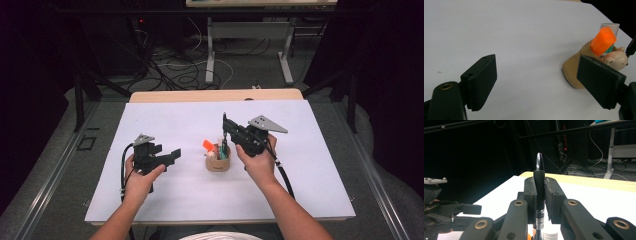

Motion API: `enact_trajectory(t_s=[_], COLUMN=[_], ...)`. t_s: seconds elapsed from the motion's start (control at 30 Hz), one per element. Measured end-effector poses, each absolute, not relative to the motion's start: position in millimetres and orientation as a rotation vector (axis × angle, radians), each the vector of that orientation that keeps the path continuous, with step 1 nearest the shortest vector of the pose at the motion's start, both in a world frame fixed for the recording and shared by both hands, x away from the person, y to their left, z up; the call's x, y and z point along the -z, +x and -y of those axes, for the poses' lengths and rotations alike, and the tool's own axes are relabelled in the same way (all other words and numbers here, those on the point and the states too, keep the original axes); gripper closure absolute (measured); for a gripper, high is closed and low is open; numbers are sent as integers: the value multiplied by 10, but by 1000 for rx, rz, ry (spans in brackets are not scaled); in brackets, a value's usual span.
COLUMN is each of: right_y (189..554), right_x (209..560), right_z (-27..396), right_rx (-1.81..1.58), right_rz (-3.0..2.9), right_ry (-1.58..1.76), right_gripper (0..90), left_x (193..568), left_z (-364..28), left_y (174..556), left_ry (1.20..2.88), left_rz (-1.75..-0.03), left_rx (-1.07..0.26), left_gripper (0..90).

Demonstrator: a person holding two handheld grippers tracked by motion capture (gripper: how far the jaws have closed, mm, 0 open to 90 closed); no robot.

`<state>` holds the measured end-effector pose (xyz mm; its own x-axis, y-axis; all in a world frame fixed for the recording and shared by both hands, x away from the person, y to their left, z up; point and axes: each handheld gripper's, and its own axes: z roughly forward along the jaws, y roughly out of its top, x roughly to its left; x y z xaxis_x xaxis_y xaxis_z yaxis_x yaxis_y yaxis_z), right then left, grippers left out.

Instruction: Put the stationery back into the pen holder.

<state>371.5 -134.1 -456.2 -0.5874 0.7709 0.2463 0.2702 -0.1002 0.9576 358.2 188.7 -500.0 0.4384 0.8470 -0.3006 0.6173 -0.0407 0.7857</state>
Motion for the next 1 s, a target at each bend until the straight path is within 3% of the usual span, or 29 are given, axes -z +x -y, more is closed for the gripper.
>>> enact_trajectory(t_s=[1.0], right_y=[3680], right_x=[5052], right_z=[1135], right_rx=[-1601], right_rz=[-1948], right_ry=[1043], right_gripper=[804], left_x=[5002], left_z=[-1892], left_y=[3581], left_ry=[1747], left_rz=[-1271], left_rx=[-300], left_gripper=[169])
